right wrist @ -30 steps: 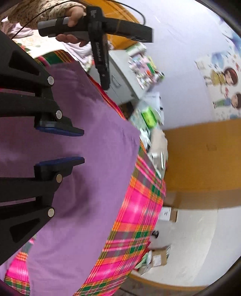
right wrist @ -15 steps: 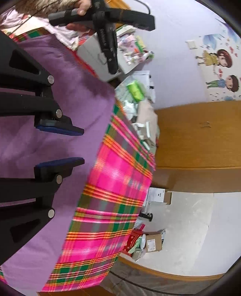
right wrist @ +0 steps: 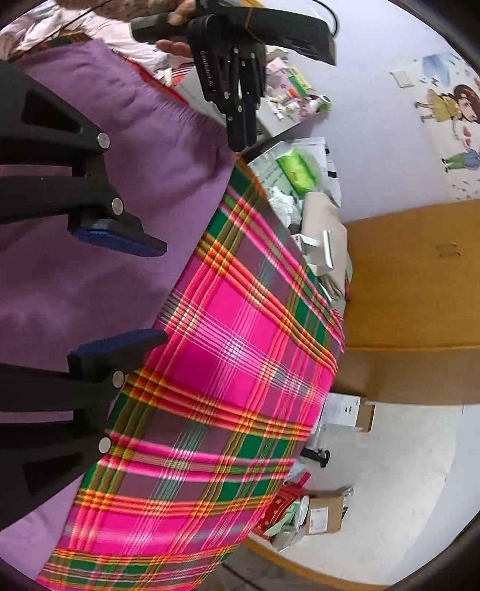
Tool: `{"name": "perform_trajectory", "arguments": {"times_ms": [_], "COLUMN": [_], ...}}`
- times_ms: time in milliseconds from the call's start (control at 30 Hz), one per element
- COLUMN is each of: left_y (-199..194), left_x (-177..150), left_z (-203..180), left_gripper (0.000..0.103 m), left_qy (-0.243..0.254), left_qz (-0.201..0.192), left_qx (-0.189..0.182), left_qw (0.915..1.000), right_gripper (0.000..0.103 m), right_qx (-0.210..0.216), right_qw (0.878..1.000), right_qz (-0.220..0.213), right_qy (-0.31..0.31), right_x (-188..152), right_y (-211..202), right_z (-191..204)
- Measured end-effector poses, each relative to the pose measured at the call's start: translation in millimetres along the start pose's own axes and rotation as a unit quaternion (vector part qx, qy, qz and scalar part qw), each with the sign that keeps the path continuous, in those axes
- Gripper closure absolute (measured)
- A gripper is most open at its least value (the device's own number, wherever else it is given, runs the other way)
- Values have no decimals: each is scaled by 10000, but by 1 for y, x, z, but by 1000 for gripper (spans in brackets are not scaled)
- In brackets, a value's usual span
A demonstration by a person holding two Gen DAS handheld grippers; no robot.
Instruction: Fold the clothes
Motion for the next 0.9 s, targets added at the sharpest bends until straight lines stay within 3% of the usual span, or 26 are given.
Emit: {"name": "perform_trajectory", "arguments": {"times_ms": [100, 367, 600, 767, 900], "left_y": [13, 31, 32, 36, 37], "left_x": [-7, -16, -21, -24, -25], "left_z": [2, 3, -3, -7, -9], "left_gripper": [77, 76, 73, 72, 72], "left_qy": [111, 469, 734, 565, 642], "left_qz": [139, 314, 297, 368, 354], "left_qx": [0, 120, -96, -427, -467], "left_qw": [9998, 9983, 9968, 9968, 9962], "right_gripper": [57, 52, 51, 49, 48], "right_qx": [24, 136, 213, 259, 289], "right_qw": [9999, 9988, 9983, 9981, 9980], "right_qz": [28, 311, 385, 315, 237], "right_qy": [-152, -354, -373, -469, -513], "right_x": [-6, -19, -29, -31, -32], "right_y": [15, 44, 52, 50, 48], "right_z": [-4, -7, -10, -10, -10]}}
Point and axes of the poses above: each gripper's, at about its wrist camera, not at the fingertips, and y roughly the way its jaws point, z to its left, x to its top, the point moved 10 cm from there along y, roughly the way its jaws point, and after that the axes turned 12 degrees about -z, right-handed, at the moved point
